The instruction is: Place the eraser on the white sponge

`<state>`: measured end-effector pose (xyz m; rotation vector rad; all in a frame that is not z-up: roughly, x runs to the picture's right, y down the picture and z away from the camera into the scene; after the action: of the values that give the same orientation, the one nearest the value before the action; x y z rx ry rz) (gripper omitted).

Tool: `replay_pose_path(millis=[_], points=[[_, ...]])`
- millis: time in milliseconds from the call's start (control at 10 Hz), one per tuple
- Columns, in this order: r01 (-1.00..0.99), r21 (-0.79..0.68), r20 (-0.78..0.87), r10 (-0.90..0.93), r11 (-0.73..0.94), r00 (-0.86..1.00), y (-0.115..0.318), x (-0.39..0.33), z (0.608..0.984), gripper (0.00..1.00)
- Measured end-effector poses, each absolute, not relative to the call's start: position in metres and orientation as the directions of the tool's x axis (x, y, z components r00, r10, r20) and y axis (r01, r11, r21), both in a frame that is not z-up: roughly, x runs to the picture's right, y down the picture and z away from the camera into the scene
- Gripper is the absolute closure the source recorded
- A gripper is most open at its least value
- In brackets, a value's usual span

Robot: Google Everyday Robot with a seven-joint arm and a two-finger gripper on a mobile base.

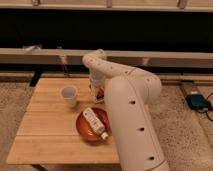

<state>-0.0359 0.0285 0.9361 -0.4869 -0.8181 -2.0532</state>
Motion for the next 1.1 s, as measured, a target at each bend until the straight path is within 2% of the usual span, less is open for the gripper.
replay_pose_path(millis=[100,200,800,1100], points=[[0.824,0.373,0.599,-0.568,-0.426,-0.565,0.029,-0.037,0.937,0.24],[0.824,0.375,0.598,-0.568,-0.425,-0.565,0.029,-0.037,0.937,0.20],[0.819,0.397,0.580,-0.578,-0.415,-0.574,0.028,-0.033,0.937,0.20],[0.786,0.462,0.526,-0.587,-0.411,-0.616,0.022,-0.022,0.927,0.20]])
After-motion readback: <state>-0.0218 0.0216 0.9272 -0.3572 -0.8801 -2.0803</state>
